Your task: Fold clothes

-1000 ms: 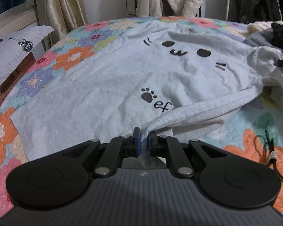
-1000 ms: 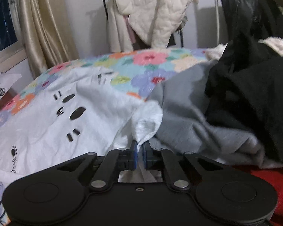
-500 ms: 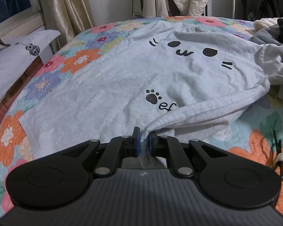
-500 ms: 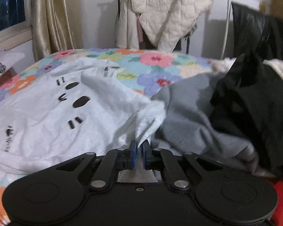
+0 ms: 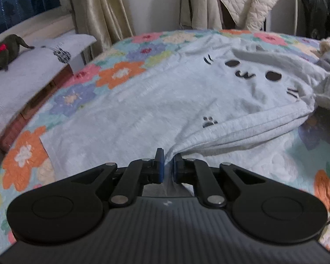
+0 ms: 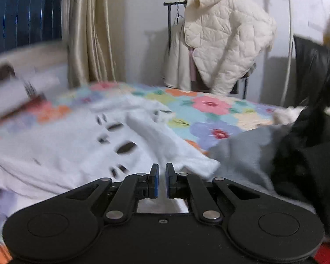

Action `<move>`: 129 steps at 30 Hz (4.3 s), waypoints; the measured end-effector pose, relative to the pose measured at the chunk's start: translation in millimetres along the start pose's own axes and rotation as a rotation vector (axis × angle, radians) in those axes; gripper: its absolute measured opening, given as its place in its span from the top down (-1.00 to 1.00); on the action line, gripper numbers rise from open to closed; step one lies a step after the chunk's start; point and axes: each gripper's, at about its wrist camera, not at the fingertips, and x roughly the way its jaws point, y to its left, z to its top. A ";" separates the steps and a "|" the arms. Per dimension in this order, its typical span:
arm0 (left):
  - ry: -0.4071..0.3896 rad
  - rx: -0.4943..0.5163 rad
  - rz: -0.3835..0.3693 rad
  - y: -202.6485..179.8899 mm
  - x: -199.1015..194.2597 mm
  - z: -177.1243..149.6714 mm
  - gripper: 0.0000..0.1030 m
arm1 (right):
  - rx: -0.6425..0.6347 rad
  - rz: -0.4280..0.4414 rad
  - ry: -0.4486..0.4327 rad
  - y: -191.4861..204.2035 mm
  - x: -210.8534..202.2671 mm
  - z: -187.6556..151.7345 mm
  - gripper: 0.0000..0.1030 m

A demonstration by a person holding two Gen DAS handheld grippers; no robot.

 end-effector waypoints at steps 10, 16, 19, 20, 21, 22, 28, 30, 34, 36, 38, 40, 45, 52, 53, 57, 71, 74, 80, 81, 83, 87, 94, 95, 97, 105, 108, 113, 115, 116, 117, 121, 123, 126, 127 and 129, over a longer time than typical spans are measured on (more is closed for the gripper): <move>-0.168 0.046 0.079 -10.6 -38.3 14.8 0.86 | 0.195 -0.028 -0.085 -29.9 -12.1 4.5 0.98; -0.240 0.038 0.081 -14.1 -65.5 27.9 0.87 | 0.291 -0.047 -0.143 -55.0 -31.7 2.8 1.00; -0.248 0.056 0.088 -13.7 -65.2 37.4 0.87 | 0.351 -0.015 -0.142 -70.7 -37.4 -3.1 1.00; -0.247 0.056 0.089 -12.3 -62.6 40.8 0.87 | 0.364 0.000 -0.135 -72.2 -35.2 -4.3 1.00; -0.247 0.054 0.089 -10.6 -59.8 43.6 0.87 | 0.369 0.013 -0.122 -72.5 -31.4 -5.1 1.00; -0.247 0.052 0.089 -8.9 -57.0 46.5 0.87 | 0.370 0.028 -0.105 -71.1 -26.6 -5.9 1.00; -0.234 0.034 0.099 -0.9 -35.7 53.3 0.86 | 0.314 0.079 0.016 -47.5 0.2 -10.5 0.81; -0.224 0.034 0.099 1.3 -28.2 54.6 0.86 | 0.265 0.064 0.041 -36.9 4.9 -11.3 0.79; -0.223 0.008 0.097 5.6 -22.1 57.8 0.86 | 0.169 0.033 0.091 -15.6 14.2 -12.9 0.65; -0.239 -0.017 0.091 7.9 -23.3 54.8 0.86 | 0.145 0.022 0.096 -24.4 5.1 -13.0 0.62; -0.251 -0.034 0.092 9.0 -23.2 49.1 0.86 | 0.154 0.027 0.097 -30.0 0.0 -13.2 0.42; -0.245 -0.070 0.077 12.2 -22.2 43.2 0.86 | 0.143 0.043 0.110 -28.6 -1.6 -15.0 0.28; -0.230 -0.154 0.027 24.0 -21.2 38.9 0.86 | 0.057 0.095 0.161 -10.2 -0.1 -21.0 0.03; -0.228 -0.153 0.003 23.1 -20.2 36.1 0.86 | -0.104 -0.076 0.262 15.2 21.3 -35.5 -0.38; -0.227 -0.152 -0.001 22.3 -19.7 36.0 0.86 | -0.125 -0.127 0.256 14.0 24.8 -38.8 -0.39; -0.237 -0.165 -0.015 22.9 -22.1 36.8 0.86 | -0.038 -0.085 0.263 -2.1 41.4 -44.1 -0.39; -0.294 -0.164 -0.017 24.9 -50.3 33.2 0.86 | -0.076 0.096 0.136 9.0 13.9 -28.3 0.91; -0.280 -0.142 0.006 20.5 -45.5 33.9 0.86 | -0.084 0.135 0.108 11.3 8.0 -24.9 0.79; -0.269 -0.147 0.007 21.8 -46.2 32.7 0.86 | -0.318 0.176 0.204 71.4 27.3 -48.6 -0.33; -0.268 -0.147 0.008 21.4 -45.7 32.7 0.86 | -0.351 0.179 0.216 78.9 30.2 -52.3 -0.39; -0.267 -0.140 0.014 20.0 -43.9 33.4 0.86 | -0.350 0.149 0.222 77.5 42.5 -57.5 -0.48; -0.261 -0.072 0.039 11.3 -51.3 33.6 0.88 | -0.325 0.074 0.228 69.4 69.2 -67.2 -0.04; -0.280 0.000 -0.159 -15.3 -144.3 5.1 0.88 | -0.249 -0.117 -0.049 52.9 -4.8 -21.7 0.93; -0.297 0.027 -0.149 -19.7 -154.3 1.9 0.88 | -0.230 -0.146 -0.093 47.4 -22.8 -15.2 0.93; -0.336 0.077 -0.133 -27.2 -172.6 -2.8 0.88 | -0.191 -0.186 -0.160 38.2 -55.6 -9.9 0.94; -0.308 -0.019 -0.112 10.9 -128.3 42.1 0.88 | -0.188 -0.165 -0.181 44.1 -38.2 13.4 0.93; -0.189 -0.030 -0.155 28.0 -77.5 74.8 0.88 | -0.224 -0.117 -0.166 53.2 1.7 53.7 0.93; -0.111 -0.110 -0.058 61.5 2.6 118.2 0.88 | -0.272 0.028 -0.081 85.3 89.6 123.2 0.92; -0.123 -0.168 0.017 83.4 28.2 126.9 0.88 | -0.285 0.036 -0.035 105.3 137.7 142.7 0.91; -0.127 -0.213 0.036 97.6 38.8 126.8 0.88 | -0.295 0.035 -0.012 115.4 162.7 152.4 0.91; -0.125 -0.255 0.046 110.6 48.4 124.8 0.87 | -0.302 0.040 0.012 125.7 186.2 161.4 0.91; -0.059 -0.412 0.048 167.3 106.1 96.2 0.81 | -0.252 0.094 0.086 158.1 263.7 192.9 0.90; 0.002 -0.479 0.019 187.2 134.9 73.6 0.74 | -0.182 0.127 0.111 160.6 290.3 203.0 0.79; 0.093 -0.556 -0.011 207.4 167.2 48.3 0.47 | -0.183 0.149 0.170 162.8 312.7 200.5 0.50; 0.099 -0.578 -0.012 210.8 171.2 46.5 0.41 | -0.216 0.153 0.192 164.7 316.7 196.7 0.42; 0.082 -0.599 -0.005 214.4 168.1 49.4 0.27 | -0.262 0.172 0.226 162.7 319.2 188.4 0.24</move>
